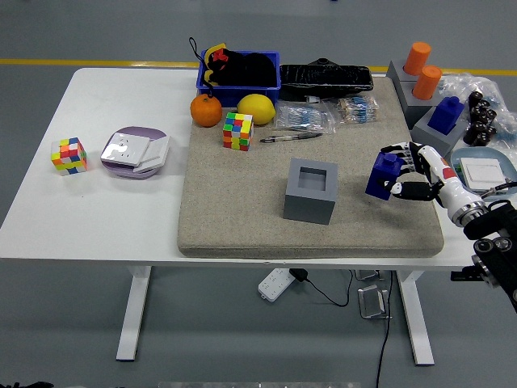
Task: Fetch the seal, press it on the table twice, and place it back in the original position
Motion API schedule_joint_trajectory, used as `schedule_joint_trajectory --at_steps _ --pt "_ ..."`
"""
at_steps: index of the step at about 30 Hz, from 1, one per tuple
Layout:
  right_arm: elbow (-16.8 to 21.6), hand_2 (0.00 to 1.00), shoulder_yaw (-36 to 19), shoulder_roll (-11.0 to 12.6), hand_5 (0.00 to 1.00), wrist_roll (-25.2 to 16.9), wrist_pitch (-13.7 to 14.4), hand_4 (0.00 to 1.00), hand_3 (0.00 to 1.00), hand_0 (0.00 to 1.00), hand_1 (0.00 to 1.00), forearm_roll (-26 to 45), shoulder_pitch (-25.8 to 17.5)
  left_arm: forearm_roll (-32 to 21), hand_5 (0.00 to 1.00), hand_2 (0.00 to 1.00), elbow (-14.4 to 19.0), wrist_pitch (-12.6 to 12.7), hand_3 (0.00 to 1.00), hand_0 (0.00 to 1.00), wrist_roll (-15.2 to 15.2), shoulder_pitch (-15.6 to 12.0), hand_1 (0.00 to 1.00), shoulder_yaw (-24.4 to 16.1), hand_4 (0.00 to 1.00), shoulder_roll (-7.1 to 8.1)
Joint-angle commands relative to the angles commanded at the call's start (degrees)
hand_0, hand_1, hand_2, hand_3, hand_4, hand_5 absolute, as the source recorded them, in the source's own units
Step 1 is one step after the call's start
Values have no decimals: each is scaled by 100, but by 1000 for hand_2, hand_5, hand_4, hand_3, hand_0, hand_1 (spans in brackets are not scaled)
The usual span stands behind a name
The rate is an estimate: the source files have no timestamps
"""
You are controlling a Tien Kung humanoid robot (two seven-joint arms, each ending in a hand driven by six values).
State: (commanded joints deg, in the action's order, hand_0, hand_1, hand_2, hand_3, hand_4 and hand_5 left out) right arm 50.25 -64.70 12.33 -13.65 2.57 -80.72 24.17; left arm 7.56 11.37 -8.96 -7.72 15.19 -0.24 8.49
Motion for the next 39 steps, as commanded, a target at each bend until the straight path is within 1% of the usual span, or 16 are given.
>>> schedule_joint_trajectory --at_steps 7,13,17,20,22,24,26,29,32,39 --pt "-164 361 221 -4 2 -13 4 651 365 482 390 81 40 -30 410 790 -3 3 836 820 3 -7 817 20 806 -12" --pt "-111 361 225 0 2 -17 0 652 365 483 389 90 33 -48 409 790 -1 -1 836 820 10 2 817 24 806 -23" --pt "187 360 47 41 2 2 -16 651 364 484 389 47 32 -67 410 790 -5 1 835 820 13 -5 817 24 807 -22" --pt "497 360 -106 74 2 20 -28 651 364 484 389 14 59 -65 410 790 -6 2 835 820 11 -6 817 24 807 -14" --pt "786 360 -194 106 2 40 -44 651 362 482 387 25 99 -65 409 790 -10 4 835 820 8 -6 817 24 807 -10" --pt "948 360 -215 116 2 53 -57 651 362 482 387 30 121 -61 409 790 -9 3 835 820 7 -5 817 24 807 -9" --pt "1241 360 -195 109 2 88 -97 651 362 482 387 75 161 -67 409 790 -7 0 835 820 8 -1 817 24 807 -12" --pt "1460 359 -114 70 2 119 -130 656 366 483 389 105 193 -71 410 790 -6 -2 835 820 7 1 817 24 806 -18" --pt "1535 359 14 -2 2 142 -160 656 366 483 389 115 233 -74 410 790 -5 -4 835 820 8 2 817 24 806 -18" --pt "1444 360 379 -115 2 142 -175 661 366 489 391 239 342 -69 412 789 -6 0 834 820 4 -11 816 24 807 -7"
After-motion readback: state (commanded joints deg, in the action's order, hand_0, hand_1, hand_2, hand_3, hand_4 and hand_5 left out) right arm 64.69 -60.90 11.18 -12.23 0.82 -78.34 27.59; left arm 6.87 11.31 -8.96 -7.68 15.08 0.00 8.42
